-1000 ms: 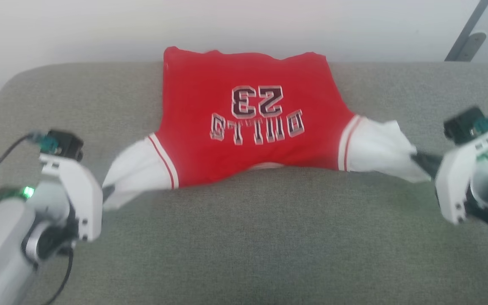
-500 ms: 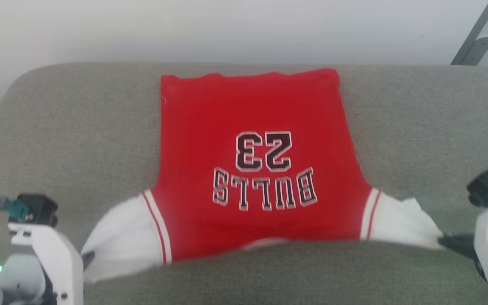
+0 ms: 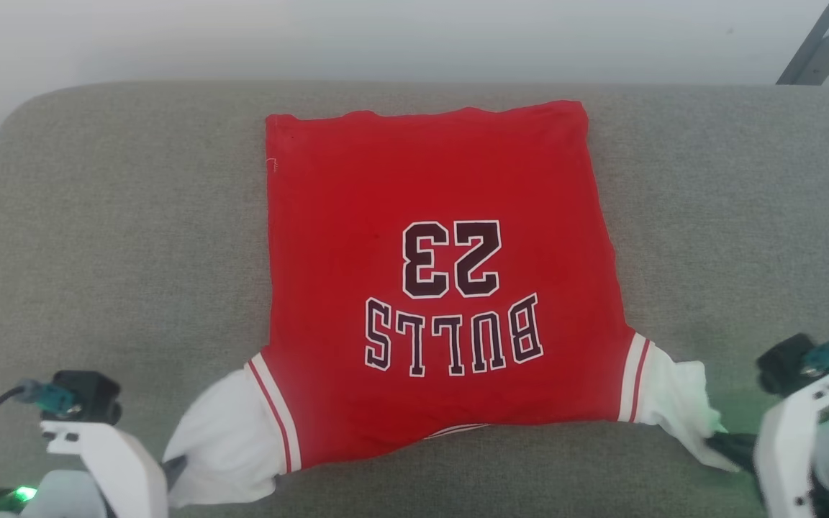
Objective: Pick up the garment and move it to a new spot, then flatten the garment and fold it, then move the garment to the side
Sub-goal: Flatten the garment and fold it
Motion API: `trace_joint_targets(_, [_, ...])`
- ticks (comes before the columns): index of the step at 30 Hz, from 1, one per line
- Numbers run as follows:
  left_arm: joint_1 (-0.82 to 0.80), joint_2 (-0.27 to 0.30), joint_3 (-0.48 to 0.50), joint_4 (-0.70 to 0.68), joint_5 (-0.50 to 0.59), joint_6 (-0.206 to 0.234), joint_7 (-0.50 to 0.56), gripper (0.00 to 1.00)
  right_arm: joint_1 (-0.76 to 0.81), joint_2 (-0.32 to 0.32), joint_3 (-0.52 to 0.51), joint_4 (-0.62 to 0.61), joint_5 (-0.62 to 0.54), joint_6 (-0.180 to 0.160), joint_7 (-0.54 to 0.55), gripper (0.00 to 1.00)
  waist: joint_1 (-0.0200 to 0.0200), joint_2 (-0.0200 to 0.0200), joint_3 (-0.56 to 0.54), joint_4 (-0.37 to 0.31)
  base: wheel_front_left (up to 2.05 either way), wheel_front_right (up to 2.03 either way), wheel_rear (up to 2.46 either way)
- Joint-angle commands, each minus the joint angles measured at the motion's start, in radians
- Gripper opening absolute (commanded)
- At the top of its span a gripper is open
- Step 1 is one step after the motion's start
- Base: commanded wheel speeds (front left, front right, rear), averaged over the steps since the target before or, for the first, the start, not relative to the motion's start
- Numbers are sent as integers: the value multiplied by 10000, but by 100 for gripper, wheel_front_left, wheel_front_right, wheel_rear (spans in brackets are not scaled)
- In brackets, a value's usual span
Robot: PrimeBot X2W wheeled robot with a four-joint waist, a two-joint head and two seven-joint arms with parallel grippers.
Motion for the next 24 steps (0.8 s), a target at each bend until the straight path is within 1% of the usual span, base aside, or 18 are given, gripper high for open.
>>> trace_joint_targets(1, [-168,-81,-16,45,66,-53,-45,0,72,107,-85,41,-90,4,-75,0,0,0,11,-5,0,0,0])
trace_joint_targets(4, [-384,-374,-253,362,220,-304,-82,0,72,589,-306,255,-521,2,-98,0,0,0,28,4,0,0,0])
trace_joint_targets(6, [-556,-553,-354,509,292,-445,-122,0,-7,702,-528,165,-778,2,-78,0,0,0,32,5,0,0,0])
trace_joint_targets(7, [-610,-602,-388,553,362,-493,-149,0,-60,728,-695,62,-859,2,-111,13,0,0,37,9,0,0,0])
trace_joint_targets(8, [-659,-660,-433,612,397,-529,-153,0,-122,750,-875,-72,-926,2,-144,40,0,0,50,16,0,0,0])
trace_joint_targets(9, [-705,-734,-468,641,432,-578,-181,0,-153,742,-1046,-227,-990,2,-167,64,0,0,74,33,0,0,0])
trace_joint_targets(11, [-779,-817,-526,687,423,-633,-216,0,-255,717,-1441,-595,-1152,2,-195,94,0,0,129,78,0,0,0])
trace_joint_targets(12, [-827,-844,-548,711,443,-662,-225,0,-340,708,-1659,-771,-1280,2,-213,100,0,0,161,102,0,0,0])
trace_joint_targets(17, [-1051,-1098,-683,730,563,-797,-257,0,-900,954,-2464,-1554,-1742,2,-293,100,0,0,401,321,0,0,0])
trace_joint_targets(19, [-1183,-1199,-734,746,627,-866,-262,0,-1342,1009,-2700,-1600,-2148,2,-470,100,0,0,522,438,0,0,0])
trace_joint_targets(20, [-1269,-1269,-786,754,670,-892,-243,0,-1595,1035,-2782,-1551,-2403,2,-594,100,0,0,586,509,0,0,0])
trace_joint_targets(22, [-1423,-1405,-876,754,733,-981,-220,0,-2114,1287,-2806,-1390,-2731,4,-831,100,0,0,735,651,0,0,0])
trace_joint_targets(24, [-1592,-1501,-936,779,820,-1045,-199,0,-2794,1443,-2856,-1028,-3085,2,-1059,100,0,0,913,807,0,0,0])
